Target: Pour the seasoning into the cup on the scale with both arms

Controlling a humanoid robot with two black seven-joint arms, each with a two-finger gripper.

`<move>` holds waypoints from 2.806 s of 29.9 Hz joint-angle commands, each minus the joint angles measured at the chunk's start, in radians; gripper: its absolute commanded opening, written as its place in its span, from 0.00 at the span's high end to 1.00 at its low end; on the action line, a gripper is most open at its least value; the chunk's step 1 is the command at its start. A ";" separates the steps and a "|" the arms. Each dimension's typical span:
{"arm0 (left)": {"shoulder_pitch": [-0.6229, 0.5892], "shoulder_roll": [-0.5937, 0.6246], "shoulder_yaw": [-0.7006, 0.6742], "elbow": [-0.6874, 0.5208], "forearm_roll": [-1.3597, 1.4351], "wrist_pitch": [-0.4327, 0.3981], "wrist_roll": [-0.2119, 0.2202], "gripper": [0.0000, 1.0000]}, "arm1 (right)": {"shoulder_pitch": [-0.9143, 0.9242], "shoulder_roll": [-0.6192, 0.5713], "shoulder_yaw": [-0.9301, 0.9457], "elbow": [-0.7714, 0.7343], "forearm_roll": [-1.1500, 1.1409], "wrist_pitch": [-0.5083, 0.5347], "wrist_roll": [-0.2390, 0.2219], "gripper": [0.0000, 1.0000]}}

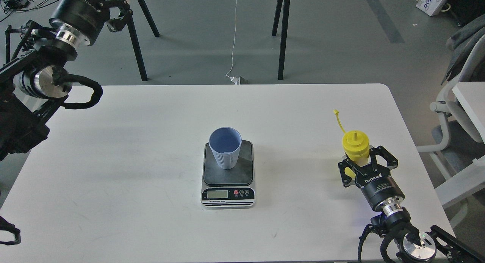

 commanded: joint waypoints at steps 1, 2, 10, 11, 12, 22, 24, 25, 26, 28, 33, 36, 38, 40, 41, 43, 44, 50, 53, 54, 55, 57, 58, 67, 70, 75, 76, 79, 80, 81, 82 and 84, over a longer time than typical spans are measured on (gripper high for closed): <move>0.000 0.002 0.000 0.001 0.000 0.000 0.000 0.00 | -0.008 0.001 -0.001 0.004 0.004 -0.002 0.000 0.45; 0.000 0.002 -0.001 -0.001 0.000 0.000 0.000 0.00 | -0.010 0.001 -0.001 0.009 0.004 -0.002 0.000 0.38; 0.000 0.004 -0.001 -0.001 0.000 -0.002 0.000 0.00 | -0.027 -0.001 0.018 0.010 0.006 -0.002 0.003 0.26; 0.000 0.005 -0.001 -0.001 0.000 -0.002 0.000 0.00 | -0.030 -0.001 0.018 0.010 0.006 -0.002 0.003 0.26; 0.000 0.007 -0.001 -0.001 -0.001 -0.002 0.000 0.00 | -0.031 -0.002 0.018 0.010 0.007 -0.002 0.004 0.26; 0.000 0.011 -0.001 -0.001 0.000 -0.002 0.000 0.00 | -0.085 -0.008 0.038 0.023 0.008 -0.002 0.012 0.05; 0.000 0.011 -0.001 -0.002 -0.001 -0.002 0.000 0.00 | -0.100 -0.010 0.057 0.026 0.008 -0.002 0.012 0.03; 0.000 0.011 -0.001 -0.002 -0.001 -0.002 0.000 0.00 | -0.106 -0.011 0.065 0.029 0.008 -0.002 0.012 0.03; 0.000 0.011 -0.001 -0.004 0.000 -0.002 0.000 0.00 | -0.114 -0.011 0.073 0.033 0.006 -0.002 0.012 0.02; 0.000 0.011 -0.001 -0.005 -0.001 -0.002 0.000 0.00 | -0.125 -0.018 0.082 0.040 0.006 -0.002 0.012 0.02; 0.000 0.011 -0.001 -0.007 -0.001 -0.002 0.000 0.00 | -0.155 -0.051 0.081 0.078 0.006 -0.002 0.012 0.02; 0.000 0.011 -0.001 -0.007 -0.001 -0.002 0.000 0.00 | -0.192 -0.071 0.082 0.121 0.006 -0.002 0.012 0.02; 0.000 0.011 -0.001 -0.007 -0.001 -0.002 0.000 0.00 | -0.229 -0.094 0.081 0.164 0.004 -0.002 0.012 0.02; 0.000 0.011 -0.001 -0.007 -0.001 -0.002 0.000 0.00 | -0.275 -0.111 0.081 0.204 0.004 -0.002 0.012 0.02; 0.000 0.011 -0.001 -0.007 -0.001 -0.002 0.000 0.00 | -0.298 -0.123 0.082 0.222 0.004 -0.002 0.012 0.02; 0.000 0.013 -0.001 -0.007 -0.001 -0.003 0.000 0.00 | -0.336 -0.159 0.087 0.248 0.004 -0.002 0.012 0.02; 0.000 0.016 -0.001 -0.007 -0.001 -0.005 0.001 0.00 | -0.356 -0.178 0.097 0.260 0.004 -0.002 0.013 0.02; 0.002 0.027 -0.001 -0.002 -0.001 -0.010 0.006 0.00 | -0.422 -0.297 0.220 0.265 0.004 -0.002 0.016 0.02; 0.006 0.025 -0.001 0.006 -0.001 -0.014 0.009 0.00 | -0.412 -0.352 0.286 0.248 0.000 -0.002 0.018 0.02; 0.008 0.022 -0.001 0.007 -0.003 -0.014 0.011 0.00 | -0.406 -0.361 0.312 0.236 -0.002 -0.002 0.018 0.02; 0.008 0.019 -0.001 0.012 -0.001 -0.014 0.011 0.00 | -0.389 -0.367 0.340 0.219 -0.003 -0.002 0.018 0.01; 0.008 0.008 -0.001 0.033 -0.003 -0.016 0.012 0.00 | -0.297 -0.377 0.364 0.175 -0.006 -0.002 0.018 0.01; 0.008 0.001 -0.001 0.047 -0.003 -0.016 0.012 0.00 | -0.230 -0.378 0.364 0.138 -0.008 -0.002 0.018 0.01; 0.023 -0.041 -0.007 0.101 -0.125 -0.049 0.014 0.00 | 0.309 -0.360 0.277 -0.218 -0.054 -0.002 0.015 0.00; 0.031 -0.041 -0.021 0.105 -0.162 -0.053 0.014 0.00 | 0.448 -0.328 0.193 -0.275 -0.054 -0.002 0.015 0.00; 0.037 -0.050 -0.044 0.171 -0.176 -0.075 0.056 0.00 | 0.576 -0.271 0.160 -0.312 -0.051 -0.002 -0.025 0.00; 0.038 -0.056 -0.063 0.189 -0.190 -0.089 0.081 0.00 | 0.603 -0.245 0.160 -0.318 -0.049 -0.002 -0.058 0.00; 0.063 -0.091 -0.118 0.240 -0.230 -0.128 0.127 0.00 | 0.659 -0.168 0.177 -0.359 -0.043 -0.002 -0.149 0.00; 0.066 -0.102 -0.132 0.257 -0.230 -0.137 0.127 0.00 | 0.677 -0.147 0.182 -0.391 -0.042 -0.002 -0.160 0.00; 0.066 -0.110 -0.138 0.272 -0.230 -0.140 0.127 0.00 | 0.693 -0.128 0.183 -0.417 -0.040 -0.002 -0.159 0.00; 0.066 -0.113 -0.138 0.286 -0.230 -0.141 0.127 0.00 | 0.705 -0.108 0.185 -0.437 -0.039 -0.002 -0.155 0.00; 0.066 -0.119 -0.138 0.306 -0.228 -0.141 0.120 0.00 | 0.714 -0.071 0.194 -0.462 -0.038 -0.002 -0.142 0.00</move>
